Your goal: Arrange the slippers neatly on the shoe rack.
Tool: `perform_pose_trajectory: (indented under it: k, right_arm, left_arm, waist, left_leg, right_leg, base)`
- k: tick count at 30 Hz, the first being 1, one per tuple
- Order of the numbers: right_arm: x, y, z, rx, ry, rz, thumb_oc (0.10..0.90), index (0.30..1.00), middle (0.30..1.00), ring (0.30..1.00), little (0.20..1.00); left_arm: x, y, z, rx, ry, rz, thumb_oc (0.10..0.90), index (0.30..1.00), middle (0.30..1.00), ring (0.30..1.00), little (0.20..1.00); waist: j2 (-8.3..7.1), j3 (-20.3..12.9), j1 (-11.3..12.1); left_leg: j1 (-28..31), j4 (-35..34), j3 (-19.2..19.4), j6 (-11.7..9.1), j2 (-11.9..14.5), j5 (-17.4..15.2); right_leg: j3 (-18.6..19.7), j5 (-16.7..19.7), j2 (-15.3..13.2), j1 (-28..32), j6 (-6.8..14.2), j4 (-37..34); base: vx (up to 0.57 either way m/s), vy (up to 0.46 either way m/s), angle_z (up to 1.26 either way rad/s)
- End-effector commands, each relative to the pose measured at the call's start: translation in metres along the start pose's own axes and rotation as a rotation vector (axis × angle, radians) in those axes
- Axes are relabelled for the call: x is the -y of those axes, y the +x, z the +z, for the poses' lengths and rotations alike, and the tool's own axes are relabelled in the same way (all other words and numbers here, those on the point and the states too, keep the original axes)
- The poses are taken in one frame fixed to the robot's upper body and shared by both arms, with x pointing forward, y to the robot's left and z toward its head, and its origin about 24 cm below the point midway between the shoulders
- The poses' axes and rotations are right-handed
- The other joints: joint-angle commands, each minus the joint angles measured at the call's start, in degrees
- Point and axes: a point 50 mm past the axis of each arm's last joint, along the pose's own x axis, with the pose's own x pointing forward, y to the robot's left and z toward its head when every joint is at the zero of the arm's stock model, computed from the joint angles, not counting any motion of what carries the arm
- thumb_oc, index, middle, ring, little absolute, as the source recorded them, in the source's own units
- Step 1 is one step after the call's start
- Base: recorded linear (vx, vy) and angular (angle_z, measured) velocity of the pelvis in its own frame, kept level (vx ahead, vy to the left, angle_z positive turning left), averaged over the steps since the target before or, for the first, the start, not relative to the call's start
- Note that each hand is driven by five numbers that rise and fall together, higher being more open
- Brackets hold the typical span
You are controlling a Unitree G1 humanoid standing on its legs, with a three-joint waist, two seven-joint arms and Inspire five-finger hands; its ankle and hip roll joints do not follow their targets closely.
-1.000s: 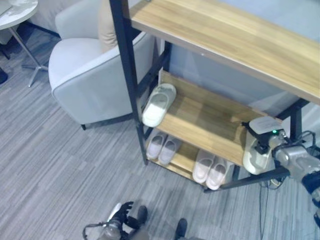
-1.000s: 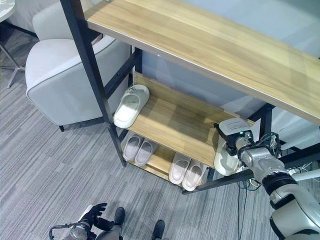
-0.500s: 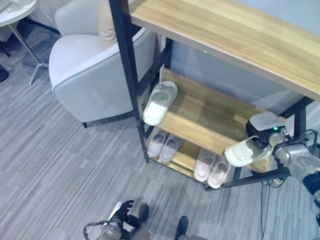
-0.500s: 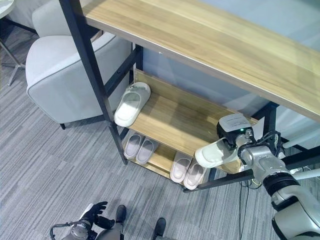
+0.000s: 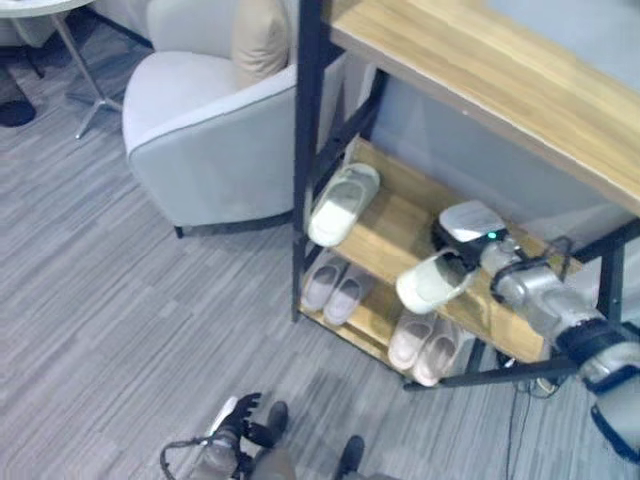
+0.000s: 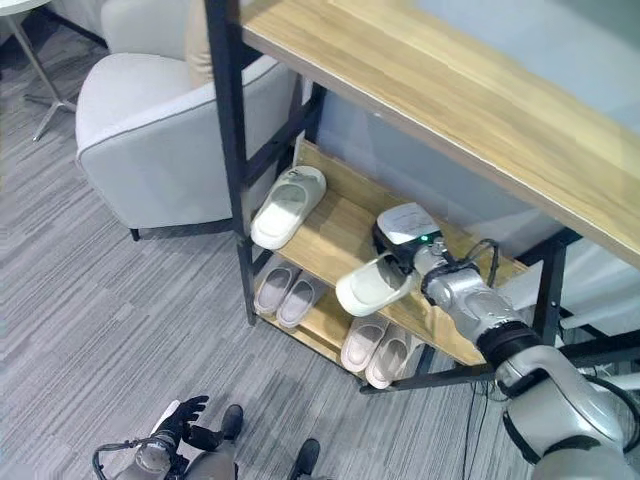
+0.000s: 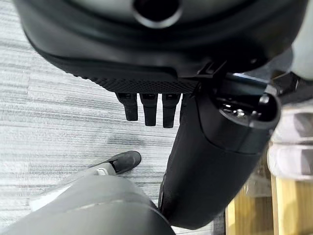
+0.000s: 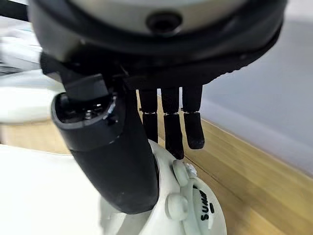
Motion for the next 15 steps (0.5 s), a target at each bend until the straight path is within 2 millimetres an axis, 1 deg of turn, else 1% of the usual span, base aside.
perform_pose_trajectory:
  k: [1,2,3,4,5,6,10,11,12,15]
  right_arm:
    - [0.073,0.017,-0.020,-0.060,-0.052,-0.278,0.400,0.300,0.300,0.300,0.300]
    - [0.073,0.017,-0.020,-0.059,-0.052,-0.278,0.400,0.300,0.300,0.300,0.300]
    - [0.078,0.020,-0.023,-0.073,-0.079,-0.286,0.400,0.300,0.300,0.300,0.300]
    - [0.080,0.020,-0.025,-0.077,-0.095,-0.289,0.400,0.300,0.300,0.300,0.300]
    - [0.080,0.021,-0.025,-0.077,-0.096,-0.290,0.400,0.300,0.300,0.300,0.300]
    - [0.087,0.021,-0.029,-0.086,-0.129,-0.297,0.400,0.300,0.300,0.300,0.300]
    - [0.086,0.020,-0.042,-0.132,-0.182,-0.278,0.400,0.300,0.300,0.300,0.300]
    - [0.086,0.020,-0.042,-0.132,-0.182,-0.278,0.400,0.300,0.300,0.300,0.300]
    - [0.086,0.019,-0.048,-0.159,-0.195,-0.269,0.400,0.300,0.300,0.300,0.300]
    - [0.086,0.017,-0.054,-0.183,-0.213,-0.269,0.400,0.300,0.300,0.300,0.300]
  left_arm:
    - [0.020,-0.006,-0.014,-0.038,0.028,-0.045,0.800,0.900,0.900,0.900,0.900]
    - [0.020,-0.006,-0.014,-0.038,0.027,-0.045,0.800,0.900,0.900,0.900,0.900]
    - [0.018,-0.005,-0.013,-0.032,0.034,-0.040,0.800,0.900,0.900,0.900,0.900]
    - [0.017,-0.005,-0.013,-0.031,0.036,-0.037,0.800,0.900,0.900,0.900,0.900]
    - [0.017,-0.005,-0.012,-0.030,0.035,-0.037,0.800,0.900,0.900,0.900,0.900]
    - [0.016,-0.005,-0.012,-0.029,0.035,-0.034,0.800,0.900,0.900,0.900,0.900]
    - [0.016,-0.004,-0.009,-0.017,0.041,-0.034,0.800,0.900,0.900,0.900,0.900]
    - [0.016,-0.004,-0.009,-0.017,0.040,-0.034,0.800,0.900,0.900,0.900,0.900]
    - [0.017,-0.004,-0.008,-0.014,0.042,-0.035,0.800,0.900,0.900,0.900,0.900]
    - [0.018,-0.003,-0.006,-0.007,0.041,-0.040,0.800,0.900,0.900,0.900,0.900]
  waist:
    - [-0.16,-2.8,2.9]
    - [-0.15,-2.8,2.9]
    - [-0.58,-2.5,3.9]
    - [-0.74,-2.4,4.3]
    - [-0.70,-2.4,4.2]
    - [-0.99,-2.2,4.7]
    - [-1.23,-2.0,5.3]
    - [-1.22,-2.0,5.3]
    - [-1.21,-1.9,5.6]
    - [-1.03,-1.7,5.7]
  left_leg:
    - [2.5,-0.5,1.5,-2.6,0.1,-6.6]
    - [2.4,-0.5,1.4,-2.6,0.1,-6.5]
    - [1.9,-0.5,0.7,-2.8,0.0,-6.3]
    - [1.5,-0.5,0.3,-2.9,0.0,-6.2]
    - [1.5,-0.5,0.3,-2.9,0.0,-6.1]
    - [0.9,-0.5,-0.5,-3.1,-0.2,-5.9]
    - [0.0,-0.5,-1.8,-3.2,-0.6,-5.5]
    - [0.0,-0.5,-1.8,-3.2,-0.6,-5.5]
    - [-0.2,-0.5,-2.3,-3.3,-0.6,-5.4]
    - [-0.5,-0.5,-2.6,-3.2,-0.8,-5.3]
  right_leg:
    - [-0.1,-2.6,-1.8,-0.4,5.2,1.2]
    - [-0.1,-2.6,-1.8,-0.4,5.2,1.2]
    - [-0.9,-2.7,-1.8,-0.5,5.2,1.2]
    - [-1.4,-2.7,-1.9,-0.6,5.1,1.4]
    - [-1.5,-2.7,-1.9,-0.6,5.1,1.4]
    - [-2.3,-2.7,-2.0,-0.7,5.1,1.4]
    - [-3.8,-2.9,-2.2,-0.8,5.1,1.6]
    - [-3.8,-2.9,-2.2,-0.8,5.1,1.6]
    - [-4.2,-2.9,-2.3,-0.9,5.1,1.6]
    - [-4.7,-2.8,-2.5,-1.0,5.2,1.8]
  base:
    - [0.01,-0.017,0.15]
    - [0.01,-0.040,0.16]
    - [0.00,-0.031,0.20]
    - [0.00,-0.031,0.24]
    - [0.01,-0.020,0.37]
    - [0.02,-0.020,0.33]
    - [0.02,-0.013,0.26]
    - [0.03,-0.016,0.22]
    - [0.02,-0.007,0.15]
    - [0.01,0.005,0.10]
